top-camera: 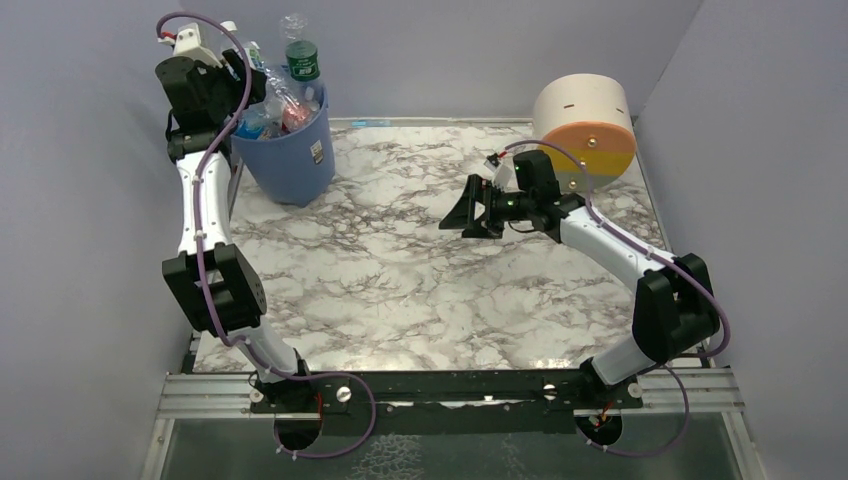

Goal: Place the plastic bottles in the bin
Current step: Place the plastic bottle in the trash bin.

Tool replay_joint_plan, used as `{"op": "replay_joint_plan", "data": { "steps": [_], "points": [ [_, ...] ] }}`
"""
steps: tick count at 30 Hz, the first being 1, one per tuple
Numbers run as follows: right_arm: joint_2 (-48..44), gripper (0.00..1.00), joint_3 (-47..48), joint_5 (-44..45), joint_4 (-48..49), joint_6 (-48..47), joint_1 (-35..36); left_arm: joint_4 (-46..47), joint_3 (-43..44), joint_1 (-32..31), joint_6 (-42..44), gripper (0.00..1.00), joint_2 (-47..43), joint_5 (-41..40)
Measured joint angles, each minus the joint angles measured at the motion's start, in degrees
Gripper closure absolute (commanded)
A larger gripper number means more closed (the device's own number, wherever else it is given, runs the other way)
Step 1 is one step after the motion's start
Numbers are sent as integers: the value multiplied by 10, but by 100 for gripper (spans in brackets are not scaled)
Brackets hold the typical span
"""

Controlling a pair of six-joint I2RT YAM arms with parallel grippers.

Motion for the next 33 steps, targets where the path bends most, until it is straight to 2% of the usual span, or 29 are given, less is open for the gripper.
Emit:
{"op": "replay_joint_plan", "data": {
  "steps": [11,23,27,33],
  "points": [
    [0,0,-10,-9,9,2,0,43,-35,-2,-1,39,-4,-8],
    [0,0,-16,-16,22,10,0,138,-175,-2,-12,38,-72,-8],
    [0,1,-18,-18,23,11,0,183,-209,-4,-15,35,-84,-8],
    [-2,0,-21,-20,26,13,0,200,-220,-4,-22,23,-86,-8]
  ]
}}
